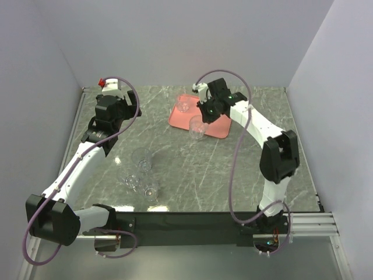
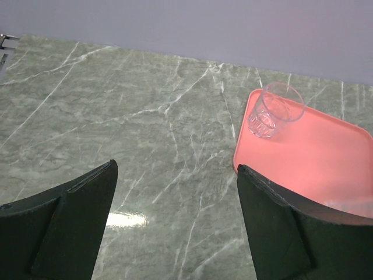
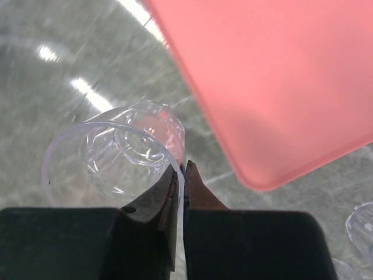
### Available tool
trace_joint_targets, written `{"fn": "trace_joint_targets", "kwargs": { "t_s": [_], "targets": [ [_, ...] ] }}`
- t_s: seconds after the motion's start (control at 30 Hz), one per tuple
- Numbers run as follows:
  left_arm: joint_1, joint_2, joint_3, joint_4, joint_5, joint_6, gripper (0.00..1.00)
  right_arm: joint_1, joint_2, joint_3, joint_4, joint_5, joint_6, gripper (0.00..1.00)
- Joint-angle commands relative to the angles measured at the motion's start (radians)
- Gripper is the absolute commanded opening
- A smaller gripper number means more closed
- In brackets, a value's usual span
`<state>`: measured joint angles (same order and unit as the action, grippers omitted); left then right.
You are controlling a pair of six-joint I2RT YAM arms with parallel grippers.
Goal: Place the glasses into the tray
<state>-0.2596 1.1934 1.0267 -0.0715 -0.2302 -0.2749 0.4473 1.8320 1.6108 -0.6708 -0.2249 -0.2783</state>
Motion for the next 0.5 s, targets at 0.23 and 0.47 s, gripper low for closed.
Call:
{"fn": "trace_joint_targets", "kwargs": {
  "t_s": [0.23,0.47],
  "targets": [
    [-0.003,-0.011,0.000,0.033,-0.009,0.017,0.89,-0.087,0.271,0.409,0.036,0.146,0.307,0.00],
    [-0.003,-0.006,0.001,0.033,-0.012,0.017,0.89,-0.108,0.400,0.537,0.057,0.257,0.415,0.00]
  ]
}}
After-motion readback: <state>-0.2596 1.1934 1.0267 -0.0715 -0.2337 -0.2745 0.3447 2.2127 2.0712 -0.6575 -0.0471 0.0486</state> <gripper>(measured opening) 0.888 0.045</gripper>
